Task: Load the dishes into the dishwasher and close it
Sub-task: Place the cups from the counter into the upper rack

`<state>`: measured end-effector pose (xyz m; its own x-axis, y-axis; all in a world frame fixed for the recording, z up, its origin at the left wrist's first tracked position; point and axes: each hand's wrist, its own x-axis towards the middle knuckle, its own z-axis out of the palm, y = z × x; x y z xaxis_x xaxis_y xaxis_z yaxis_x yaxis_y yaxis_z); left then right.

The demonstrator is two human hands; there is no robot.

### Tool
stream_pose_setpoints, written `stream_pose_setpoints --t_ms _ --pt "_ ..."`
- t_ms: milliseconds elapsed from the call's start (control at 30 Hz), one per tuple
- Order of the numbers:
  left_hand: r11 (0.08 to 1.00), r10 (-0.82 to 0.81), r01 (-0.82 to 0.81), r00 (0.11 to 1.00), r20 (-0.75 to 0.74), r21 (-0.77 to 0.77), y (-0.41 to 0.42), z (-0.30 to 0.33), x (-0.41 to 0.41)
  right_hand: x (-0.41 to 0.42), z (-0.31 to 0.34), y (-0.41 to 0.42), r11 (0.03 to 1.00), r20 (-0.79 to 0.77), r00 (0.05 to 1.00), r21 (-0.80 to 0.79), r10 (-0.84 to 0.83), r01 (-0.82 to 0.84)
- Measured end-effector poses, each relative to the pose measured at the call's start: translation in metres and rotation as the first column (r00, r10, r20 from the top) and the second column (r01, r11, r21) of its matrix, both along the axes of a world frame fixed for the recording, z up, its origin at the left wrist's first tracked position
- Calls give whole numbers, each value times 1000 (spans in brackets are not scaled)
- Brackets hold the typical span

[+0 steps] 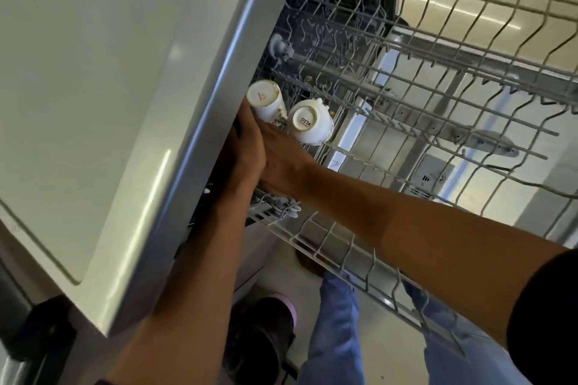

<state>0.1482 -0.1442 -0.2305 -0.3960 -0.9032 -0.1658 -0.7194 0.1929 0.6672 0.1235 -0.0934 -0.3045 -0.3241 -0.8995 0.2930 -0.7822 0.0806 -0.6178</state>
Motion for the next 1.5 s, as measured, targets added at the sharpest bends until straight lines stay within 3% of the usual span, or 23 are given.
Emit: stream_pose_setpoints --t_ms 100,167,367,467,533,700,933,1033,1167,1367,1500 --pt "1000 -18 18 1000 -6 3 5 -4 -4 -13 13 25 996 108 994 86 17 -26" --pt "999 -33 33 999 -8 9 10 -3 -12 -19 21 46 994 81 997 111 -6 -3" --pt "962 -263 264 965 26 -74 40 12 -39 -46 47 104 973 13 975 56 -224 223" --pt "913 -403 406 913 65 -39 63 31 -57 -63 72 128 937 34 938 64 -346 343" --pt "867 -498 498 867 12 1 79 50 -73 -76 90 144 911 2 913 60 -409 408" --pt "752 -615 655 738 -276 77 102 116 -94 -103 150 167 882 7 882 13 -472 472" --pt "741 -664 627 629 -405 -240 62 242 -80 -99 257 135 775 53 829 -324 -557 542" --pt "779 -624 481 658 -422 -402 21 289 -53 -82 301 94 750 155 845 -401 -511 527" --pt "766 -515 268 800 -308 -585 -59 330 6 -55 343 20 789 170 913 -459 -372 407" --pt "787 -122 75 992 -35 -613 -181 354 128 -1 380 -93 894 104 982 -408 -157 186" --pt "863 198 -40 944 265 -503 -249 347 206 34 393 -154 966 35 999 -257 23 -14"
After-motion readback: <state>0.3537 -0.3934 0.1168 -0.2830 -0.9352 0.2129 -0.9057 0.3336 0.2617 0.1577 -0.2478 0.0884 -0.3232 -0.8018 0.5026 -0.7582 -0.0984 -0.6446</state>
